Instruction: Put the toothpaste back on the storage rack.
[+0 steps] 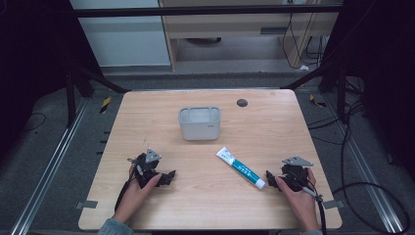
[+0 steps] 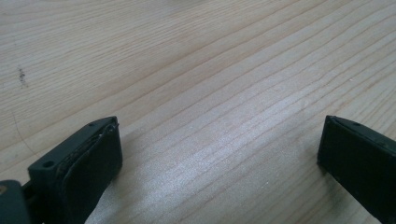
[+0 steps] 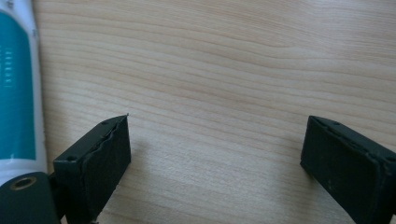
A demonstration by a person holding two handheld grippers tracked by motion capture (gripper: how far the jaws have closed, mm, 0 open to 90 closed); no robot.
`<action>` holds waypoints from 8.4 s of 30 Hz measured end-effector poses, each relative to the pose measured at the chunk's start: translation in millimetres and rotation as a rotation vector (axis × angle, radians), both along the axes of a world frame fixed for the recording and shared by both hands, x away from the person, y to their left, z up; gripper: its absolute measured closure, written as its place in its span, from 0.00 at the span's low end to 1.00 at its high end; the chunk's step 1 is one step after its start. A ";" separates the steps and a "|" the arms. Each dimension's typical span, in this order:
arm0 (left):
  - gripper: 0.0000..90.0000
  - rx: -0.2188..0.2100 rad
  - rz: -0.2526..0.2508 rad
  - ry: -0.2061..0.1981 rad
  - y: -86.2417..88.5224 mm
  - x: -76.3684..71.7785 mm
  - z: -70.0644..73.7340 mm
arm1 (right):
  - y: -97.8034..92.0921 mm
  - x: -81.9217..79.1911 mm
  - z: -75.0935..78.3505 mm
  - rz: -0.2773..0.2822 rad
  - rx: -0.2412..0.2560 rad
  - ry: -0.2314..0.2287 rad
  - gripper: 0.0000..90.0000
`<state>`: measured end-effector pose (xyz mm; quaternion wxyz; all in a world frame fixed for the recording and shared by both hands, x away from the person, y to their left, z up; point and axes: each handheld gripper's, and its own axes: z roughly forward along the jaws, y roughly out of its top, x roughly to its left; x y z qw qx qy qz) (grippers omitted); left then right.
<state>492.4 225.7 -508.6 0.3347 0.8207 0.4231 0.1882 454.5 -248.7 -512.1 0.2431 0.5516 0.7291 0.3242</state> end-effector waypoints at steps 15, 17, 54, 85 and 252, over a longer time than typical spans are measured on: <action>0.00 -0.006 0.004 -0.001 -0.4 -0.2 -0.2 | 35.8 -12.9 34.4 0.162 -0.217 -0.048 0.14; 0.00 -0.006 0.004 -0.001 -0.4 -0.2 -0.2 | 42.1 -13.8 42.4 0.166 -0.232 -0.052 0.14; 0.00 -0.006 0.002 -0.001 -0.5 -0.2 -0.2 | 124.6 32.9 98.4 0.378 -0.280 0.135 0.43; 0.00 -0.006 0.002 -0.001 -0.5 -0.2 -0.2 | 144.3 47.3 86.8 0.426 -0.285 0.245 0.48; 0.00 -0.009 0.005 0.000 -0.8 -0.3 -0.3 | 141.6 84.4 165.2 0.309 -0.030 -0.011 0.88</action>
